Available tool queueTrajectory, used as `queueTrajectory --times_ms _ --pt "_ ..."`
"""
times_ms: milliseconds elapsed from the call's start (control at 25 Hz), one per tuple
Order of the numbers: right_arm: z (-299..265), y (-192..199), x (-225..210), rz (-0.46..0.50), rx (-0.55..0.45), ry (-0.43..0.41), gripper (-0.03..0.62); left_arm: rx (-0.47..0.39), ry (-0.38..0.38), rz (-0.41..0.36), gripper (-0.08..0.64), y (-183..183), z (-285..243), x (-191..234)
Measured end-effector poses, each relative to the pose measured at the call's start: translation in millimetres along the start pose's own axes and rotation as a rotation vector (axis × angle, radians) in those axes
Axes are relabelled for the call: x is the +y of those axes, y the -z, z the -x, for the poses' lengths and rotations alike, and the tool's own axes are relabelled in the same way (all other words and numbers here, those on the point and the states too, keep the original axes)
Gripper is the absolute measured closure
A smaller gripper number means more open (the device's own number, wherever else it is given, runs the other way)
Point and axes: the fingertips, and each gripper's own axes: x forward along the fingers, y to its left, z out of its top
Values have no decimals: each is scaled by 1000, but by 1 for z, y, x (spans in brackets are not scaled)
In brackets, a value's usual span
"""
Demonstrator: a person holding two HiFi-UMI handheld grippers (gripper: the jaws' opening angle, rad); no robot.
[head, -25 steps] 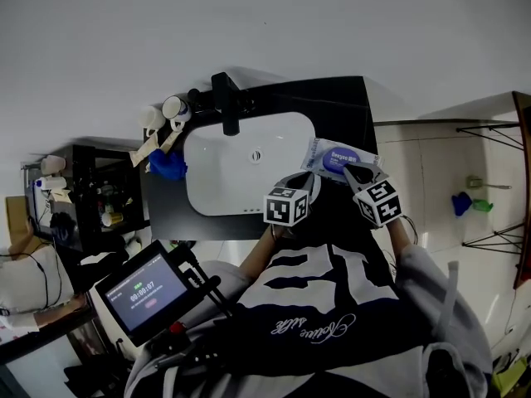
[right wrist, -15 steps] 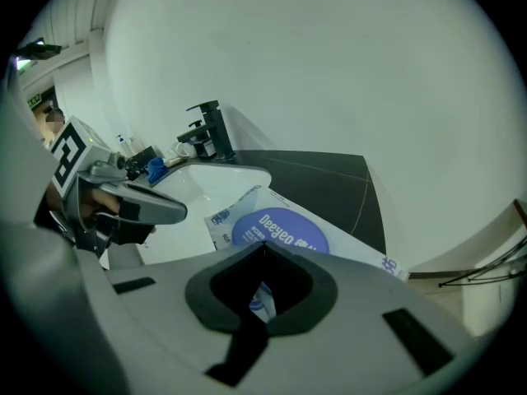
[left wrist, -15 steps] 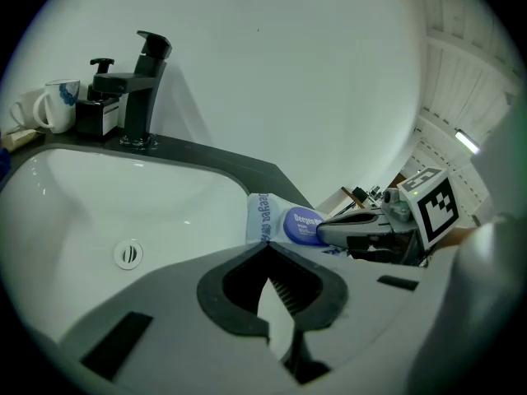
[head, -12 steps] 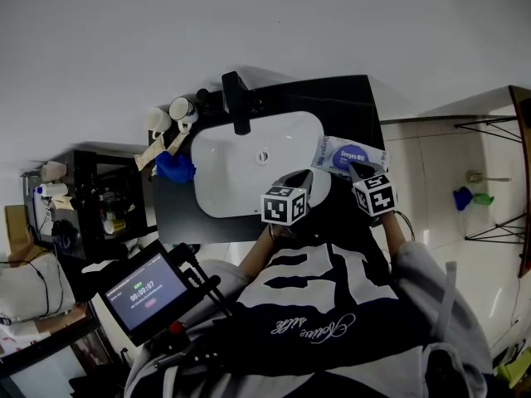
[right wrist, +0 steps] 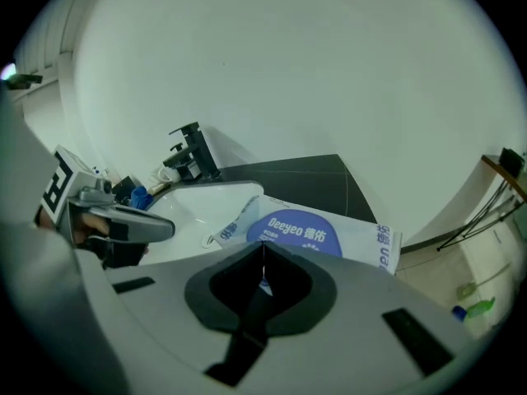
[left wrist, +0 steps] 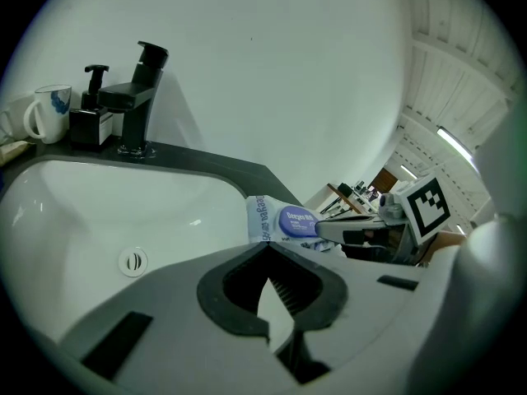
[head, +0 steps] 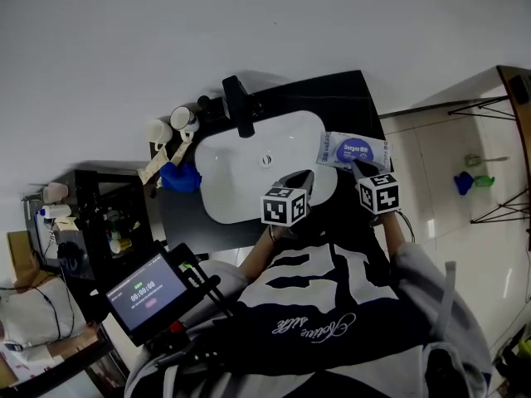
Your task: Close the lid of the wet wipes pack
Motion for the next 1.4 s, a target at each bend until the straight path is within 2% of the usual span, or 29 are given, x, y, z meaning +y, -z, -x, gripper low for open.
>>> queueTrajectory --times_ms 120,320,600,840,1080,1400 --pt "17 -2 14 -55 -65 8 594 1 28 -2 561 2 7 -1" --pt "51 -4 40 -155 -176 47 594 1 106 -50 561 0 26 -16" --pt "97 36 71 -278 -285 95 594 21 209 -107 561 27 52 -48" --pt "127 59 80 -321 -313 120 594 35 258 -128 561 41 62 -74" --pt "156 64 82 -330 -331 124 594 8 261 -104 561 36 70 -95" --pt "239 122 104 -308 -413 98 594 -54 271 -44 561 93 112 -161"
